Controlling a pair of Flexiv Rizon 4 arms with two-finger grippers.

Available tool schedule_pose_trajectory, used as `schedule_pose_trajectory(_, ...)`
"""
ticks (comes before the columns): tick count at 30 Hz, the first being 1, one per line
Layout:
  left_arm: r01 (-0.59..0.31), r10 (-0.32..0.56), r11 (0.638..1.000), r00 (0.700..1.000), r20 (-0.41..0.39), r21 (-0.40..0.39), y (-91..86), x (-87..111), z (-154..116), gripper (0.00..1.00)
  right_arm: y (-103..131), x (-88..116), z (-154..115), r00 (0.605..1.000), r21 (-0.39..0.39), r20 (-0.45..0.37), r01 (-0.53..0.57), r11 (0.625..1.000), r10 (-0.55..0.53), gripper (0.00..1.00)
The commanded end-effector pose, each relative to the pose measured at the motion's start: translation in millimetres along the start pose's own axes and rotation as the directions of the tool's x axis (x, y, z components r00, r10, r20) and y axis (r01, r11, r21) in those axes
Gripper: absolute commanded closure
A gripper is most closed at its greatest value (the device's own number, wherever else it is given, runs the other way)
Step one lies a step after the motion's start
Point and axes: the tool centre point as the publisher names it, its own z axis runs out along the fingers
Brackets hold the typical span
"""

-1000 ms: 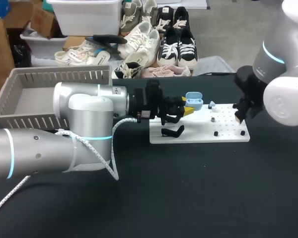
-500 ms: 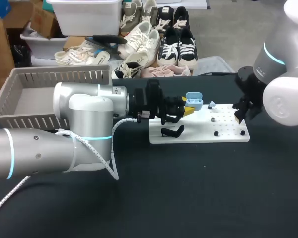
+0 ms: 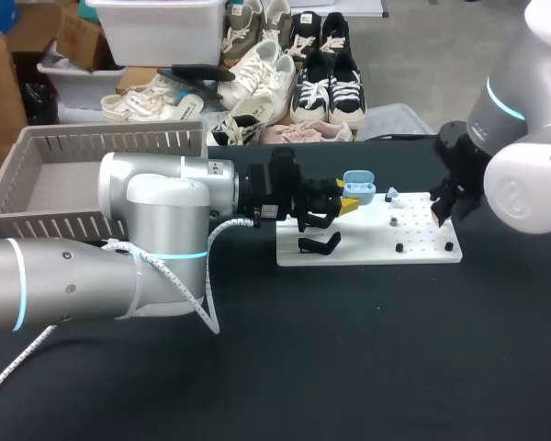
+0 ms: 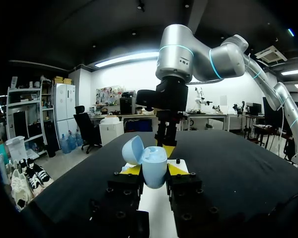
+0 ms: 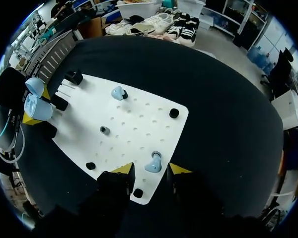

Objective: Pick up each earbud case from the left stands, insert the matching earbuds, close the lid, and place the case in the box.

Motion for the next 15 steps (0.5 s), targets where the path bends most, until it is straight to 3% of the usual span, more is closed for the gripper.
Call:
schedule_pose_trajectory(1, -0.001, 0.001, 1.000, 1.000, 0.003, -0.004, -0.8, 0.5, -0.1, 1.00, 2.0, 2.7, -0.9, 1.000, 0.004, 0.006, -0.006, 1.000, 0.006, 0.60)
schedule_pose_trajectory(15, -0.001, 0.001, 1.000, 1.000, 0.003, -0.004, -0.8, 0.5, -0.1, 1.00, 3.8, 0.9, 0.2, 1.000, 0.013, -0.007, -0.005, 1.000, 0.005, 0.62)
